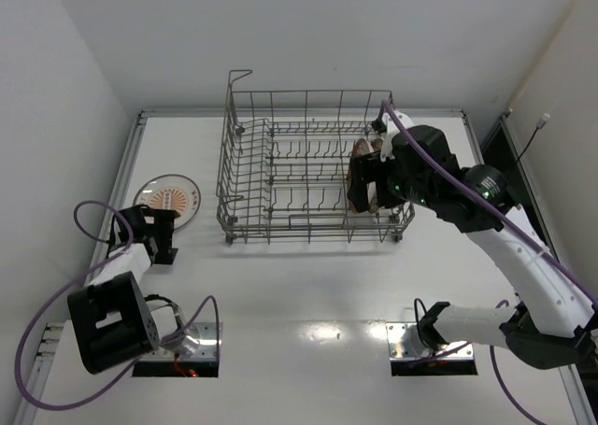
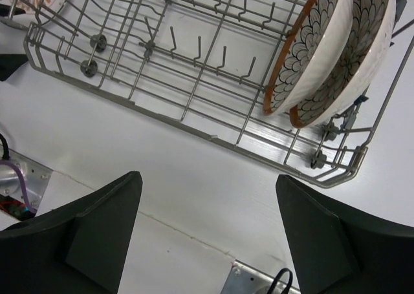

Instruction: Load the plates into the dish rack

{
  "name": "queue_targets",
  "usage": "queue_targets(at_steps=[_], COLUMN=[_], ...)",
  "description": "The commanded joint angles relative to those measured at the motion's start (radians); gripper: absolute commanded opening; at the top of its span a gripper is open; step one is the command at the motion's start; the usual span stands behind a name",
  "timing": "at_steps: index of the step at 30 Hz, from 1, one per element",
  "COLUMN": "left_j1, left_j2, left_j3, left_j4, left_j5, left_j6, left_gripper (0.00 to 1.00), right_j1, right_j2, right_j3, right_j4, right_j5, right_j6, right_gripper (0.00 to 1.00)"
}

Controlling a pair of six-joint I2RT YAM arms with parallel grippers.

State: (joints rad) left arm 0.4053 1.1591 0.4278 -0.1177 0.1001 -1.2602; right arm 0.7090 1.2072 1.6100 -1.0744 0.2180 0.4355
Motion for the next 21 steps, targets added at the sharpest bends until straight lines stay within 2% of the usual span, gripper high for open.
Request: queue_targets(at_steps=[1,12,16,21], left_j1=[0.01,0.01,0.01,0.01], left_j2=[0.049,0.158,0.209,0.287], left_j3=[-0.003,0.015,0.026,0.035], left_j4=[0.124,0.194,0.219,0.295], left_j5=[-0.003,-0.013,-0.003,0.022], left_j6=[-0.008,0.03,0.03,0.021], left_gripper=[1.0,0.96,0.9,0.76], right_j1=[-0.003,-0.003,-0.003,-0.003], right_j2=[-0.034,-0.075,-0.075,-0.086], right_j3=[0.005,0.043,0.062,0.053], right_j4=[-0.032,-0.131,-0.154,-0.176], right_j5=[-0.014,0.026,0.046,0.055], right_j6=[-0.02,-0.029,-0.02,0.0], right_gripper=[0.82,0.82,0.82,0.82])
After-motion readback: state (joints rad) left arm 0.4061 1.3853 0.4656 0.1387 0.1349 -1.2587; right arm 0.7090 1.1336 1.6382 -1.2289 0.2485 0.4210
